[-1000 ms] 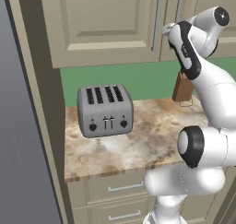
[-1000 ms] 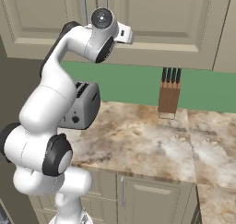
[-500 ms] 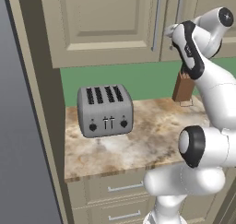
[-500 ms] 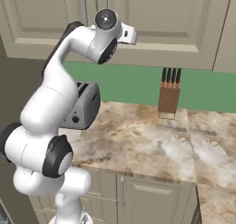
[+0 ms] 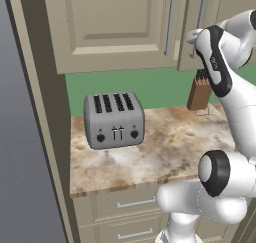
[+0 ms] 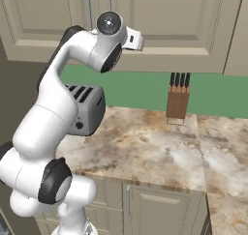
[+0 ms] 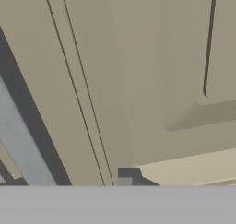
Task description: Open the cabinet. Pick the bar soap and place it next to the sink. Then close the cabinet.
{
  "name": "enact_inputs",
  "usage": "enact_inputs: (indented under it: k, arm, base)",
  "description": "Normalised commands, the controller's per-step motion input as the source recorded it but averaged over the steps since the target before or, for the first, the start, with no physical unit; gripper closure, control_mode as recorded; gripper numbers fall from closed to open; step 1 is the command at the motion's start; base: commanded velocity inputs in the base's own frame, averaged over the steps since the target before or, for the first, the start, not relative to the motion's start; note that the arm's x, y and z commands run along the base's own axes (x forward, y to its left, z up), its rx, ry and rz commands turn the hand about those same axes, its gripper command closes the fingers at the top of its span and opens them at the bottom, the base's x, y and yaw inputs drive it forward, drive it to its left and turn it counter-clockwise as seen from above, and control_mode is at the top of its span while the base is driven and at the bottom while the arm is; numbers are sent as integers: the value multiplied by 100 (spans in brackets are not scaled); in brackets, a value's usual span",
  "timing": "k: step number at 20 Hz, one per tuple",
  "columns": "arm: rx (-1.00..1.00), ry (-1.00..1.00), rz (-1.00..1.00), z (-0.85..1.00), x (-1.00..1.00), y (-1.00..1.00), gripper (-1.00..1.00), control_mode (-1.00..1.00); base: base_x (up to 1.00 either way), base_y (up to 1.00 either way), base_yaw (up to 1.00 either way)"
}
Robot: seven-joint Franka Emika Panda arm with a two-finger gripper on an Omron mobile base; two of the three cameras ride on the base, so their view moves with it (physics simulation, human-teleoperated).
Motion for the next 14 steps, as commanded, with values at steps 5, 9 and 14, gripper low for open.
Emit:
enact_inputs:
  k: [5,9,14]
  arm:
    - [2,0,0,0,-53,-86,100,-100]
    - [1,0,0,0,-54,-98,100,-100]
    - [1,0,0,0,-53,-100,100,-100]
  base:
    - [0,0,0]
    - [0,0,0]
    - [0,0,0]
